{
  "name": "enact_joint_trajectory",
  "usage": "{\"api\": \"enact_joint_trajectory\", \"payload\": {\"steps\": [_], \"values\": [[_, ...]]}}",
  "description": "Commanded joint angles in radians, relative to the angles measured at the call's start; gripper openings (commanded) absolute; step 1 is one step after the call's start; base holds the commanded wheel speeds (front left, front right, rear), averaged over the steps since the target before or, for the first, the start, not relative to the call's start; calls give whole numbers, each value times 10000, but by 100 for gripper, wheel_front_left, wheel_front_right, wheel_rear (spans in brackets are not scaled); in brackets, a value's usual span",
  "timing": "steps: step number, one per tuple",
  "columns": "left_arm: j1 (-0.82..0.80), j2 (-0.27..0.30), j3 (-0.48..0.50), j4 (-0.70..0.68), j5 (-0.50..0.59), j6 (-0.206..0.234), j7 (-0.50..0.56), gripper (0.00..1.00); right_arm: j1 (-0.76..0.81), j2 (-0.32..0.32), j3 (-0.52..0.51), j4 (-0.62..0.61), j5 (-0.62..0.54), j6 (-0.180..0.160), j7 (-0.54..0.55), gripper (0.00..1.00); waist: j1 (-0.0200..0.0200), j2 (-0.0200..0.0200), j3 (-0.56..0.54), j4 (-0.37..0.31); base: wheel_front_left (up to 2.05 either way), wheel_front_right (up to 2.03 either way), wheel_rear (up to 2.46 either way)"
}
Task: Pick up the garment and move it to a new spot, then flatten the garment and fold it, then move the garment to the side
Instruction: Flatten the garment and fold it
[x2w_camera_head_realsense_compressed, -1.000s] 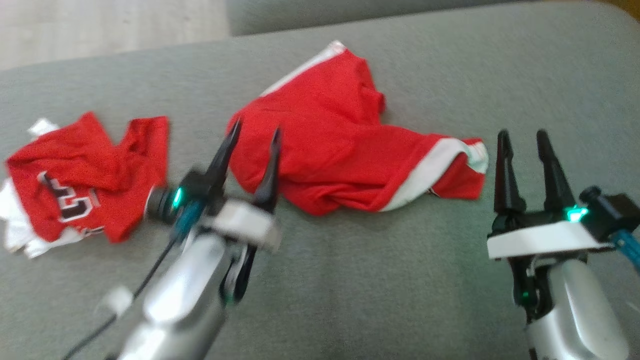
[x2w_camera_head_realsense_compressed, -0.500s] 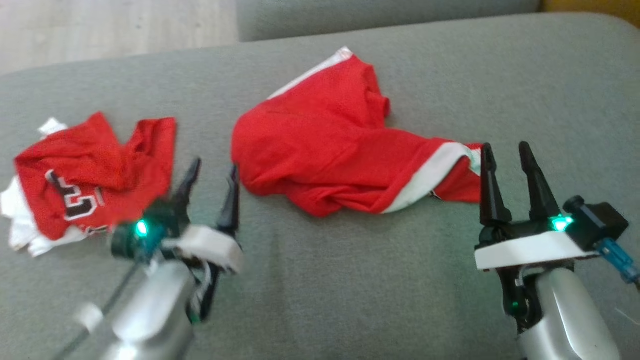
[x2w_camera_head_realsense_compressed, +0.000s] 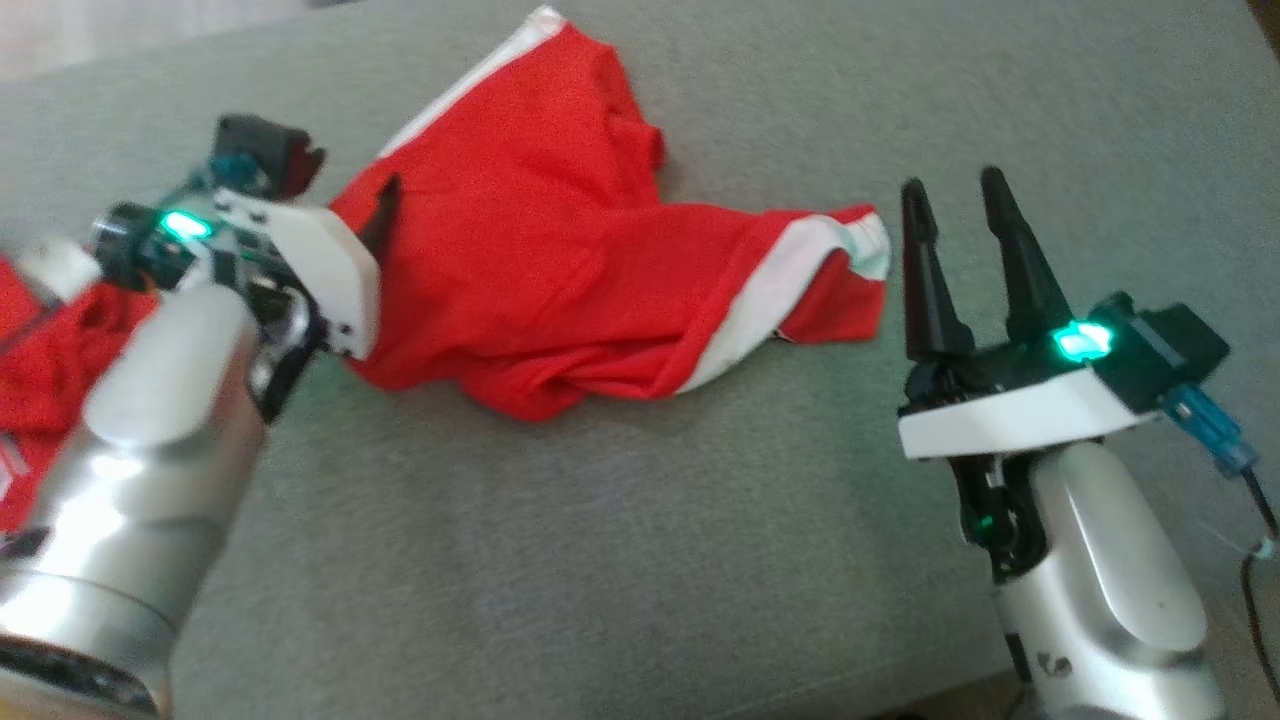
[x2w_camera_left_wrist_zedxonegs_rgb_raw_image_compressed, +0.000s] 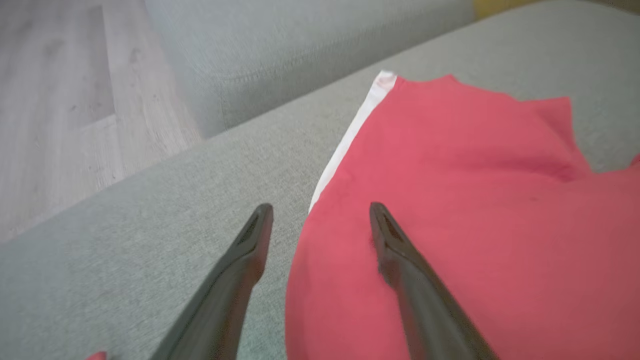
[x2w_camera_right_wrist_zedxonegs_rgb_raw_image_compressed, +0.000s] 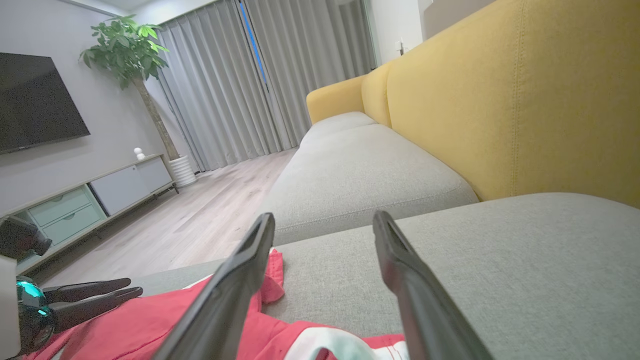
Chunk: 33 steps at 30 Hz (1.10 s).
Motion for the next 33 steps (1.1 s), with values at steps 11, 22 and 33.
{"api": "enact_joint_trajectory", "payload": {"steps": [11, 22, 33], "values": [[-1591, 873, -1018, 745, -749, -237, 2243, 100, -661, 5, 641, -552, 697, -9, -91, 100, -3, 0, 868, -1223, 0, 0, 0], [-2374, 1079, -1499, 63, -1380, -240, 404, 0, -672, 5, 772, -674, 923, -9, -92, 100, -3, 0, 1026, -1761, 0, 0, 0], [-4290, 802, -1815, 688, -232, -61, -1963, 0, -966, 5, 1182, -807, 1265, -9, -93, 100, -3, 0, 1327, -2326, 0, 0, 0]]}}
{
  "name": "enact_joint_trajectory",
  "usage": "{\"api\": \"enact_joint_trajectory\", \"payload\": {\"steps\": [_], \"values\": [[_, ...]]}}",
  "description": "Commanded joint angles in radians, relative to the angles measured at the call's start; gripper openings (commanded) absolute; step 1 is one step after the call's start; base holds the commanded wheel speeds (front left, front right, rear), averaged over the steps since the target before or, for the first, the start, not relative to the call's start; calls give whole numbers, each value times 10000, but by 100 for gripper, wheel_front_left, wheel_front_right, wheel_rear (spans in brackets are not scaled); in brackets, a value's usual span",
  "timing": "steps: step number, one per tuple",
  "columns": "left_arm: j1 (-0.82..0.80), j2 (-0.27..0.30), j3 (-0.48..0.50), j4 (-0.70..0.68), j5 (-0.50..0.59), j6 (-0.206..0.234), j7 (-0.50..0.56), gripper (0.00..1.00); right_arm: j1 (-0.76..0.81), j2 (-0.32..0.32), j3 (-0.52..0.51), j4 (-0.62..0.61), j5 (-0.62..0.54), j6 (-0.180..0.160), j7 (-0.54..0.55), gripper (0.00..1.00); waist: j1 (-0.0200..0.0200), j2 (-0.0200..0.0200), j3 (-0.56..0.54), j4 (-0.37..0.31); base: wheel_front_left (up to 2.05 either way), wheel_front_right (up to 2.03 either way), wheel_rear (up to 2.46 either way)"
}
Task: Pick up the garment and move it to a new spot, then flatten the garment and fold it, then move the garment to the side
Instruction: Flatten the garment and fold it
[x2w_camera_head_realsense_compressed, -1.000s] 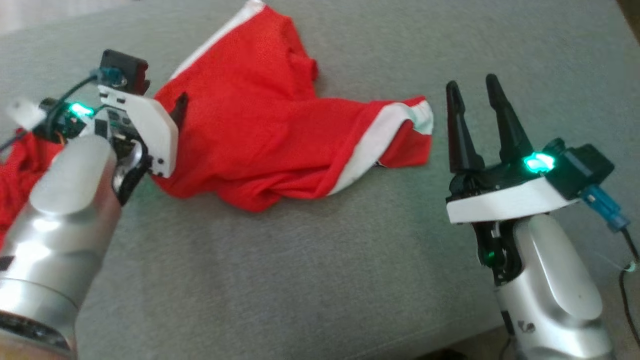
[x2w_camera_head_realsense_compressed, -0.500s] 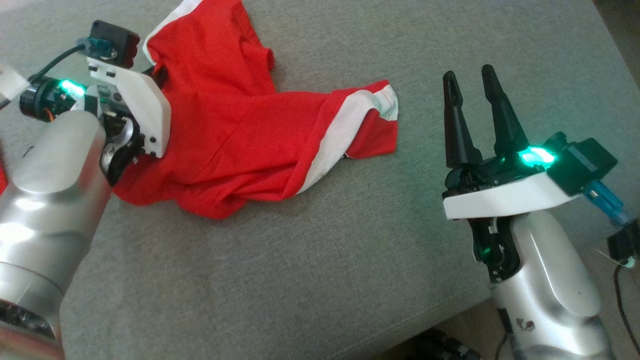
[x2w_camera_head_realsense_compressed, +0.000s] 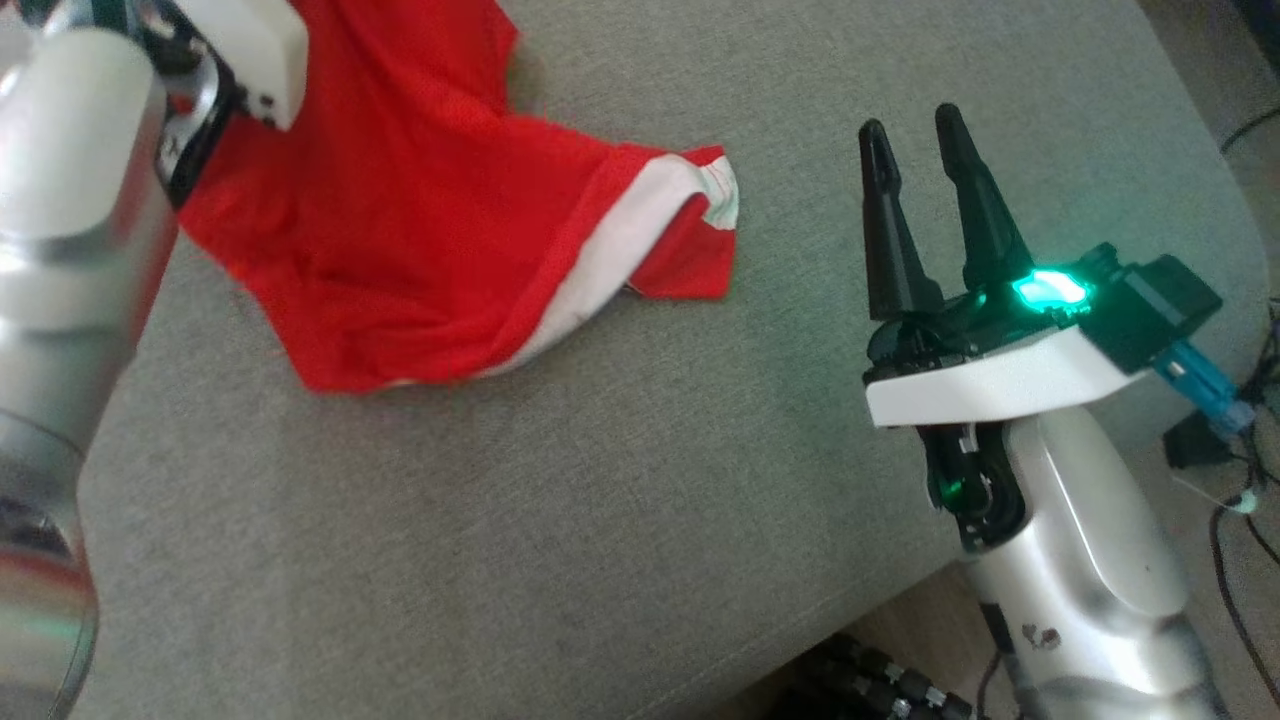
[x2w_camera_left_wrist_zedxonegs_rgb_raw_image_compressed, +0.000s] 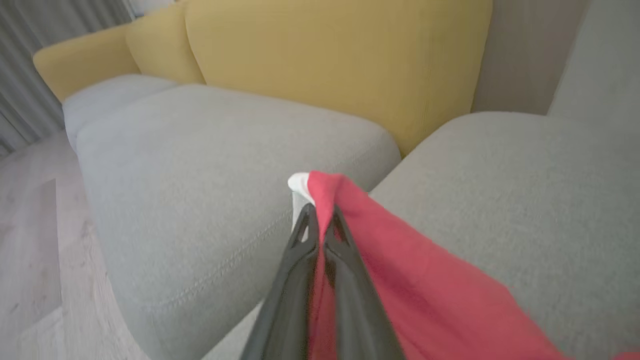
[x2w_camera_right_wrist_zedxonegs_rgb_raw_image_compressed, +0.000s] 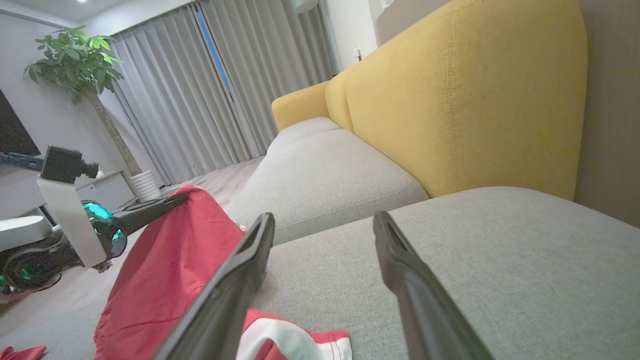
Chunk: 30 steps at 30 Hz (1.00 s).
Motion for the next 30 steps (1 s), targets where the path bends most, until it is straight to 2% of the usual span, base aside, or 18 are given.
{"api": "enact_joint_trajectory", "payload": {"steps": [1, 3, 5, 9, 12, 21, 26, 28, 30], "values": [[-661, 159, 254, -167, 95, 148, -223, 0, -207, 5, 198, -376, 77, -9, -93, 100, -1, 0, 57, -71, 0, 0, 0], [-933, -49, 169, 32, 256, 217, -558, 0, -232, 5, 206, -400, 121, -9, -93, 100, -1, 0, 88, -97, 0, 0, 0], [-1155, -225, 48, 277, 444, 323, -818, 100, -250, 5, 183, -420, 157, -9, -93, 100, -1, 0, 114, -90, 0, 0, 0], [-1399, -485, -94, 732, 668, 481, -1448, 100, -247, 5, 58, -420, 162, -9, -93, 100, -1, 0, 87, 77, 0, 0, 0], [-1350, -617, -142, 1125, 635, 439, -1654, 100, -219, 5, -27, -367, 65, -9, -93, 100, -1, 0, -32, 353, 0, 0, 0], [-257, -898, 471, 1298, -214, 317, -2508, 100, 34, 5, -736, -55, -717, -9, -93, 100, -1, 0, -861, 1720, 0, 0, 0], [1237, -990, 1098, 239, -658, 411, -2626, 100, 487, 5, -983, 88, -1067, -9, -93, 100, -1, 0, -1488, 2638, 0, 0, 0], [2073, -941, 1512, -599, -706, 608, -2630, 100, 759, 5, -1140, 172, -1254, -9, -93, 100, -1, 0, -1734, 2960, 0, 0, 0], [3571, -898, 2042, -1838, -595, 939, -2632, 100, 1180, -13, -1435, 317, -1581, -9, -93, 100, -1, 0, -2068, 3349, 0, 0, 0]]}}
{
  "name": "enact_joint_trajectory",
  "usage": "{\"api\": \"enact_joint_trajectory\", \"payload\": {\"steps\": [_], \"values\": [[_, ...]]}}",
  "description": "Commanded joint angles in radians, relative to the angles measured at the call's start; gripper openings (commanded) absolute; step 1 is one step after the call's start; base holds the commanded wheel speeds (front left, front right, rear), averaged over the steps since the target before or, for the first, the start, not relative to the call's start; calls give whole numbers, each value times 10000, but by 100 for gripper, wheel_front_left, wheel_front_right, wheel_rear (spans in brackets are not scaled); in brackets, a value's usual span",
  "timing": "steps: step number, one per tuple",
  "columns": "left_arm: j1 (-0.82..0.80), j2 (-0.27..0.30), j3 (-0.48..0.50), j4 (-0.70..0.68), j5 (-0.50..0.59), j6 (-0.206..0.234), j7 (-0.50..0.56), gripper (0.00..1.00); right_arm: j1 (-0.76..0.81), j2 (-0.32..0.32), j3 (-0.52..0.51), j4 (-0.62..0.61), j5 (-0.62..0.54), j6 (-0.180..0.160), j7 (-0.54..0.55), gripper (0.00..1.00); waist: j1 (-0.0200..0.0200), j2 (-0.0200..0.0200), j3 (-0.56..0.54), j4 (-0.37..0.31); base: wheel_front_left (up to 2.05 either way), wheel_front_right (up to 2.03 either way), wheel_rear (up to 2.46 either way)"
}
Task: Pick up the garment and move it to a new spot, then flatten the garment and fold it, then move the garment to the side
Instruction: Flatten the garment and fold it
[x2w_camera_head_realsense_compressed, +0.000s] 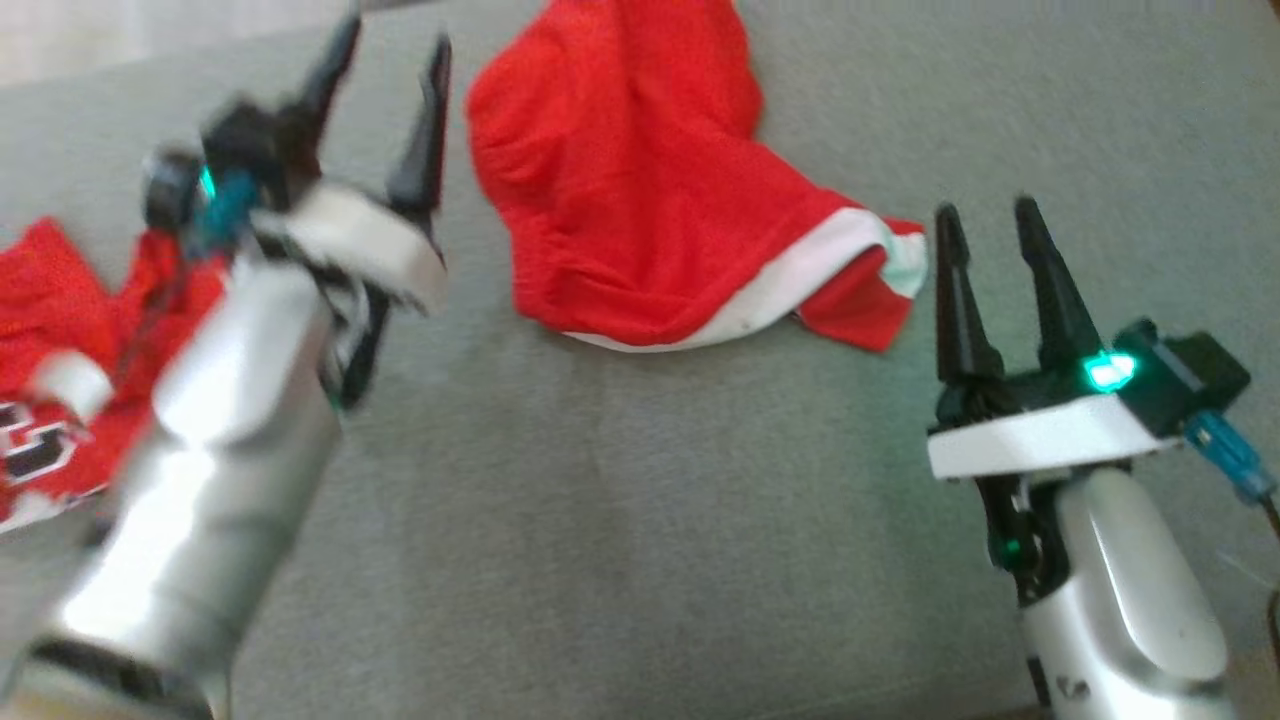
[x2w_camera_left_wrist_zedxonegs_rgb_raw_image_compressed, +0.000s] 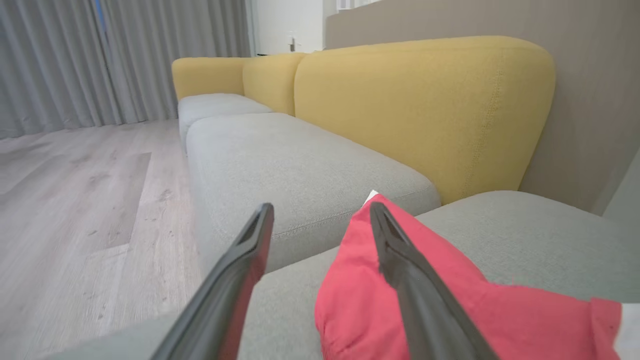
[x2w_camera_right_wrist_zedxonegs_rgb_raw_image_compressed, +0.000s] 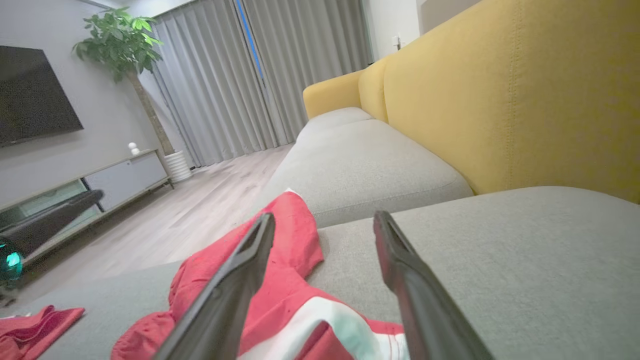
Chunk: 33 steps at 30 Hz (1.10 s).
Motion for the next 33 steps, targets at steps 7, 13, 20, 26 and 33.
{"api": "enact_joint_trajectory", "payload": {"steps": [7, 13, 20, 26, 33], "values": [[3036, 20, 1662, -2687, 340, 755, -91, 100, 728, -16, -247, -190, -308, -9, -91, 100, 2, -1, -1046, 996, 0, 0, 0], [5235, -534, 2865, -4253, 902, 970, -92, 100, 950, -11, -185, -129, -338, -9, -91, 100, 2, -1, -1230, 1013, 0, 0, 0], [5879, -1036, 3369, -4508, 1653, 538, -92, 100, 885, -8, -27, -126, -352, -9, -91, 100, 2, -1, -1219, 909, 0, 0, 0], [5740, -1257, 3520, -4307, 2186, 156, -93, 100, 833, -6, 36, -163, -330, -9, -91, 100, 2, -1, -1155, 748, 0, 0, 0], [5181, -1245, 3025, -3017, 2661, -240, 70, 100, 790, -5, 124, -222, -325, -9, -91, 100, 2, -1, -940, 536, 0, 0, 0]]}}
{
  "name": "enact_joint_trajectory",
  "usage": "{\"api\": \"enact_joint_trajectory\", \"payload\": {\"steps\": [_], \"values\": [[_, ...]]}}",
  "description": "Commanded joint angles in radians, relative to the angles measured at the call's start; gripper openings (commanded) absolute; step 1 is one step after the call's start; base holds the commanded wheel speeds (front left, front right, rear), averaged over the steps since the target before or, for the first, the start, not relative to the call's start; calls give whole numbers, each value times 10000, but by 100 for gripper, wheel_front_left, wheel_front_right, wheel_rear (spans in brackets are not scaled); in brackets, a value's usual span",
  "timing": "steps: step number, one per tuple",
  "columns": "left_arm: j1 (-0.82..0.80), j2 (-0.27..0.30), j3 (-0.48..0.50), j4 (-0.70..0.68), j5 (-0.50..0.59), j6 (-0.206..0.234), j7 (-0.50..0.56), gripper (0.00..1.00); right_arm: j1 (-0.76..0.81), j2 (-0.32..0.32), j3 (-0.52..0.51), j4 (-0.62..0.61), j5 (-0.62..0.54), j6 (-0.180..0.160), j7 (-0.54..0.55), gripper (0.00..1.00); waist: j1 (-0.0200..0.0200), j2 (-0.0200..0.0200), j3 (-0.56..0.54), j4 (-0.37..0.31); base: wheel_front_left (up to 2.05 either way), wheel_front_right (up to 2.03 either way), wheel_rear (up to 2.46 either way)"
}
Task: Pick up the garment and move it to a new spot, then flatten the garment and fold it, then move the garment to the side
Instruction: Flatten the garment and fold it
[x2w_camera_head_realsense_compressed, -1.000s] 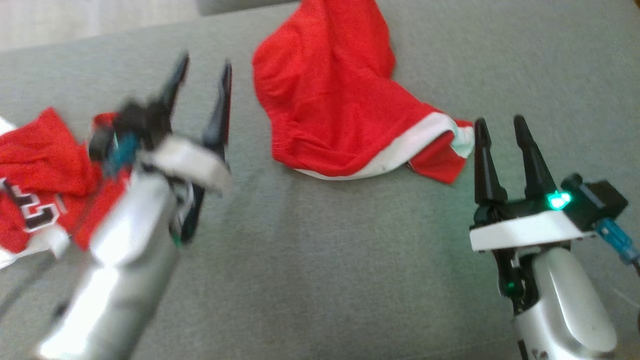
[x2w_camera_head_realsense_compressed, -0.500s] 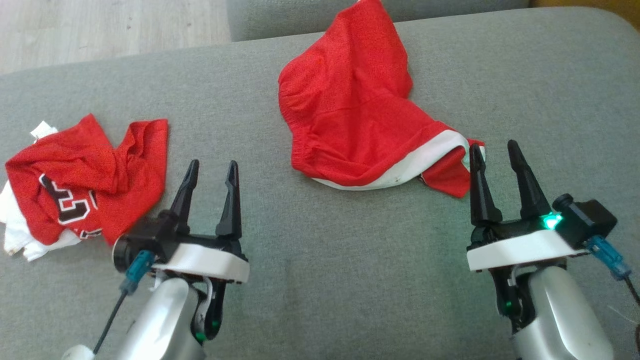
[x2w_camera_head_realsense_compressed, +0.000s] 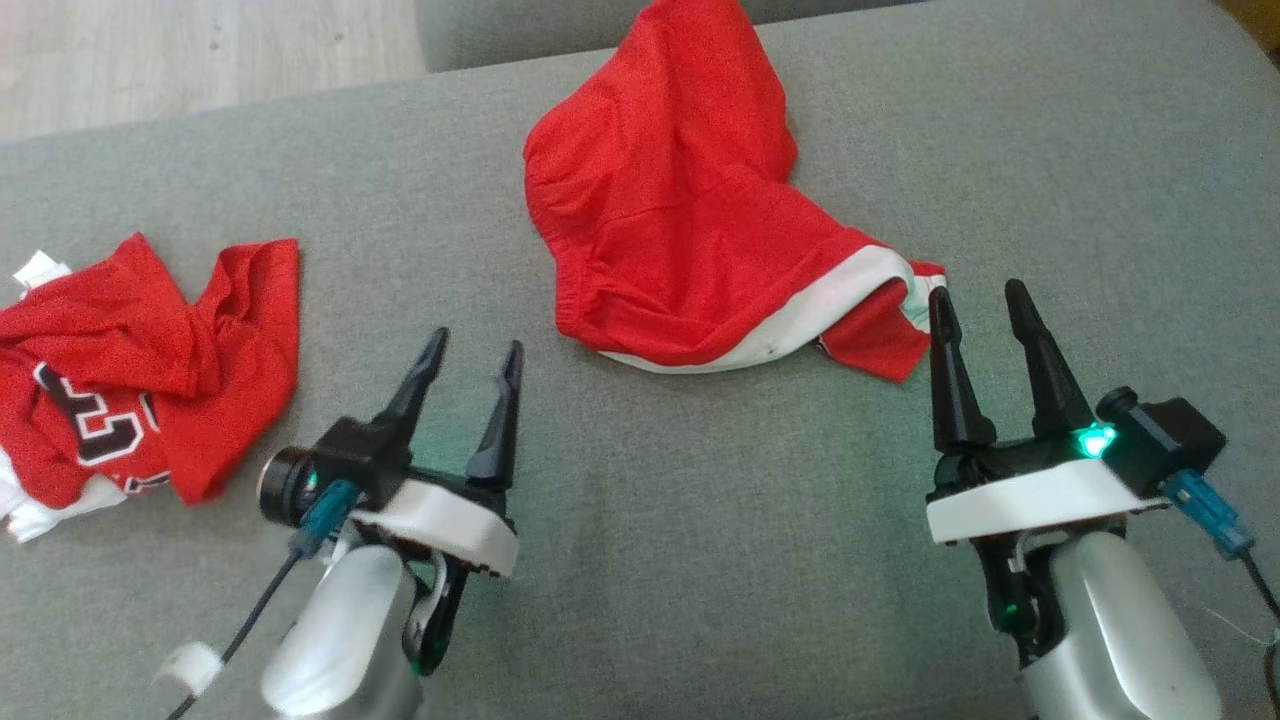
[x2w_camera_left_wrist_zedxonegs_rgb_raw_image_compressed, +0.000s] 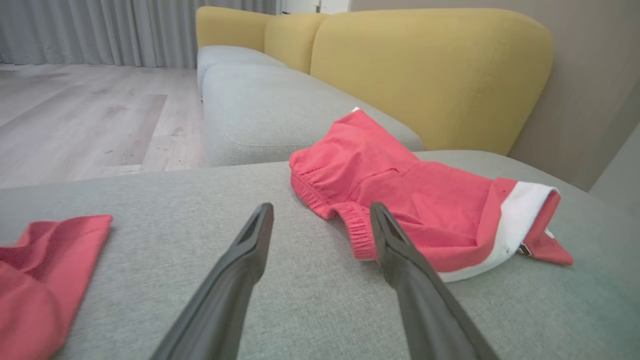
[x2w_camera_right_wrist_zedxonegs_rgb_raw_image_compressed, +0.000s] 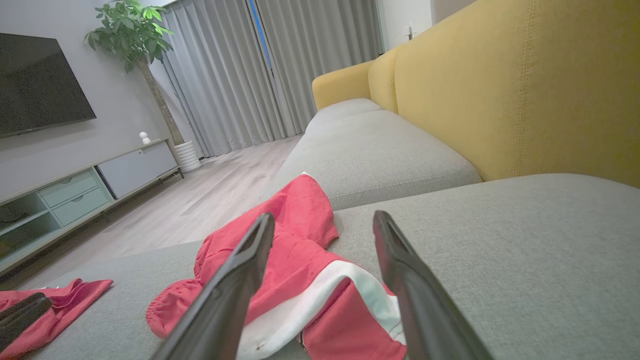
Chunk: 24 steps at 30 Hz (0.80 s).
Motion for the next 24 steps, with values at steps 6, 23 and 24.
{"api": "enact_joint_trajectory", "payload": {"steps": [6, 23, 24], "values": [[-1297, 233, -579, 872, 533, -331, 638, 100, -447, -4, 413, -412, -3, -9, -91, 100, 0, -1, 360, -271, 0, 0, 0], [-3241, 436, -1559, 3081, 1132, -562, 655, 100, -946, -3, 725, -617, 178, -9, -91, 100, 0, -1, 1273, -985, 0, 0, 0], [-3305, 420, -1578, 3112, 1096, -575, 556, 100, -952, -3, 701, -626, 184, -9, -91, 100, 0, -1, 1285, -998, 0, 0, 0]]}}
